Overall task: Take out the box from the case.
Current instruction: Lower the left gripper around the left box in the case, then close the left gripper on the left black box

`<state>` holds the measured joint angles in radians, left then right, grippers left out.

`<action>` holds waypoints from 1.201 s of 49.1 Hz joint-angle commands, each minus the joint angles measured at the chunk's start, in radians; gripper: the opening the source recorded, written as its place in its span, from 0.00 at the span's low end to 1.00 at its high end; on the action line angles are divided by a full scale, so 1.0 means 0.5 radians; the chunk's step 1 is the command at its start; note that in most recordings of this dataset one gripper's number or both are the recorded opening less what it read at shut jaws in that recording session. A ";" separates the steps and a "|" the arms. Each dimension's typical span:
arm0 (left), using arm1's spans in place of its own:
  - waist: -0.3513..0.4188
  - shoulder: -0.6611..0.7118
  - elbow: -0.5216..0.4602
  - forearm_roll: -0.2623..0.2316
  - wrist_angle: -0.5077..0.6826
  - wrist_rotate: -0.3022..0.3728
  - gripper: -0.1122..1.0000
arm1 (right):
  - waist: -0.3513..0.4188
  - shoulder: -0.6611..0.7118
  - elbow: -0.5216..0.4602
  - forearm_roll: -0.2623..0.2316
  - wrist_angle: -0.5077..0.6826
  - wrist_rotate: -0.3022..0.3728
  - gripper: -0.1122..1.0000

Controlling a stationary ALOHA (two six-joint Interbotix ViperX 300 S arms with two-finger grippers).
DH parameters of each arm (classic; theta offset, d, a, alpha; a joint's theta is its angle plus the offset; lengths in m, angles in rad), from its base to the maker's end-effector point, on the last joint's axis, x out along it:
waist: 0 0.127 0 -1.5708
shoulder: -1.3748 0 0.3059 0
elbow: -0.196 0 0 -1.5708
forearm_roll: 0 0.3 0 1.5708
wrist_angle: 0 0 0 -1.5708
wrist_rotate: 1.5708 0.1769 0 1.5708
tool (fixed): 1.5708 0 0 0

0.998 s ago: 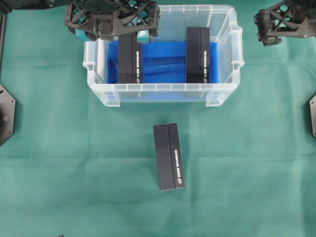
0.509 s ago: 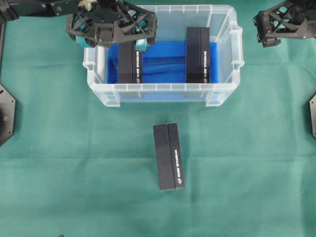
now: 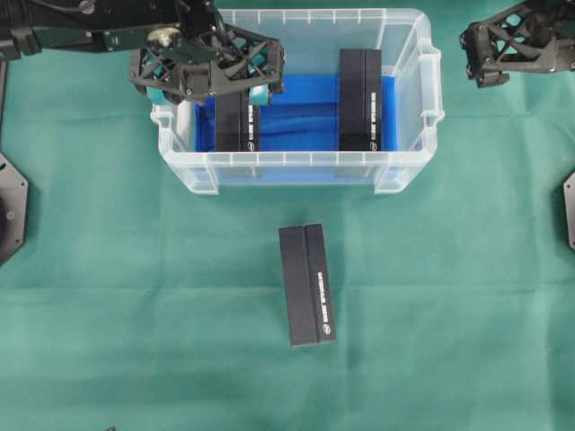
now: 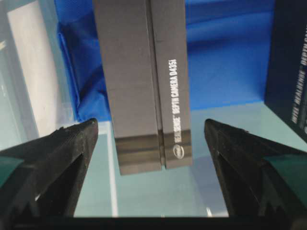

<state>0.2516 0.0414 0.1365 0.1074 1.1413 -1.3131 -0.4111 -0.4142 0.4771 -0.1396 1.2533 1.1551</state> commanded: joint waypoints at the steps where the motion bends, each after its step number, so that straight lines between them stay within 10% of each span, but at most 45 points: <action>1: 0.006 -0.025 0.009 0.012 -0.058 -0.009 0.91 | -0.006 -0.015 -0.018 -0.006 -0.015 -0.003 0.93; 59: 0.040 0.144 0.215 0.021 -0.359 -0.067 0.91 | -0.003 -0.015 -0.015 -0.003 -0.067 -0.006 0.93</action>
<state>0.2623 0.1150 0.2332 0.1135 0.9695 -1.3468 -0.4111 -0.4157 0.4786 -0.1396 1.2241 1.1551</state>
